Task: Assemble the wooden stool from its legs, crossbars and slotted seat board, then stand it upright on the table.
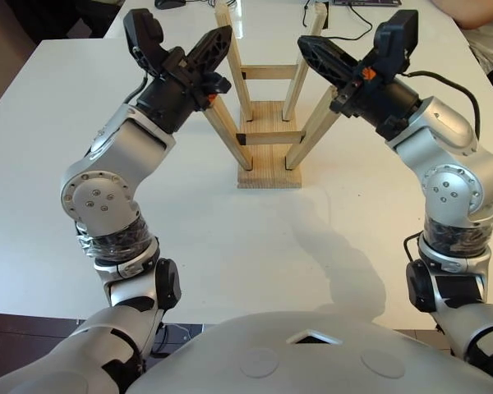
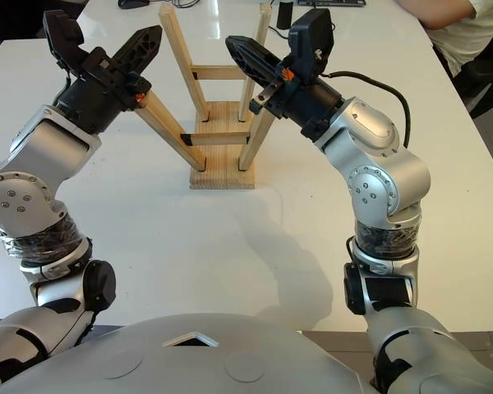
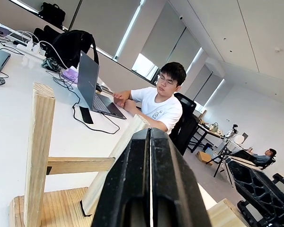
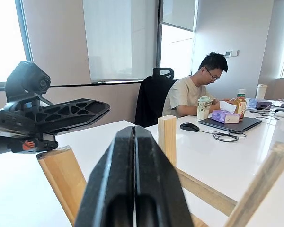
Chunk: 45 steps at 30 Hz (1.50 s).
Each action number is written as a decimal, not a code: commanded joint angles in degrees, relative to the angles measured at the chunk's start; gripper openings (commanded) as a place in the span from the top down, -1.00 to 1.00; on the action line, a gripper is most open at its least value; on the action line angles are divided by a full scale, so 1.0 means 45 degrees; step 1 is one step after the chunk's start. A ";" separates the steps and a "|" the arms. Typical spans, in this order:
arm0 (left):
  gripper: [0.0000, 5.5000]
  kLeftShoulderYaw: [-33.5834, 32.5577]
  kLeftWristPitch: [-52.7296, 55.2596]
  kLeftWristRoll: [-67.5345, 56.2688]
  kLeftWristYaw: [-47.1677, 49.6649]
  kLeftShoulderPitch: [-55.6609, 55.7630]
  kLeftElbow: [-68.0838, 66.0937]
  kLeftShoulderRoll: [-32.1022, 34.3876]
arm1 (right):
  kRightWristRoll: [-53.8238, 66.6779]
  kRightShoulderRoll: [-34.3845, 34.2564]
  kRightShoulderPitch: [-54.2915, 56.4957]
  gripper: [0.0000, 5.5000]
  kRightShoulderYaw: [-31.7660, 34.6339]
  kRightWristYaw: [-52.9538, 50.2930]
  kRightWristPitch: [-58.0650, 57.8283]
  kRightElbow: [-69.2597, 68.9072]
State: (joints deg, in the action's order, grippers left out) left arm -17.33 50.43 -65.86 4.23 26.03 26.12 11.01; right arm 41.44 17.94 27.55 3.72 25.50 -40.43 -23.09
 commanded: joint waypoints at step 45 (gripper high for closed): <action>0.99 0.4272 -0.4473 0.7450 -0.9026 -0.9490 -0.3997 0.3794 | -0.9577 -0.0563 0.4961 1.00 -0.3923 0.1799 1.0357 2.0450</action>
State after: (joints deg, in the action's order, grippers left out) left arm -2.97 27.64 -36.62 -35.06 -14.02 8.84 26.49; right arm 2.59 18.65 45.18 -13.33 35.79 0.62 56.67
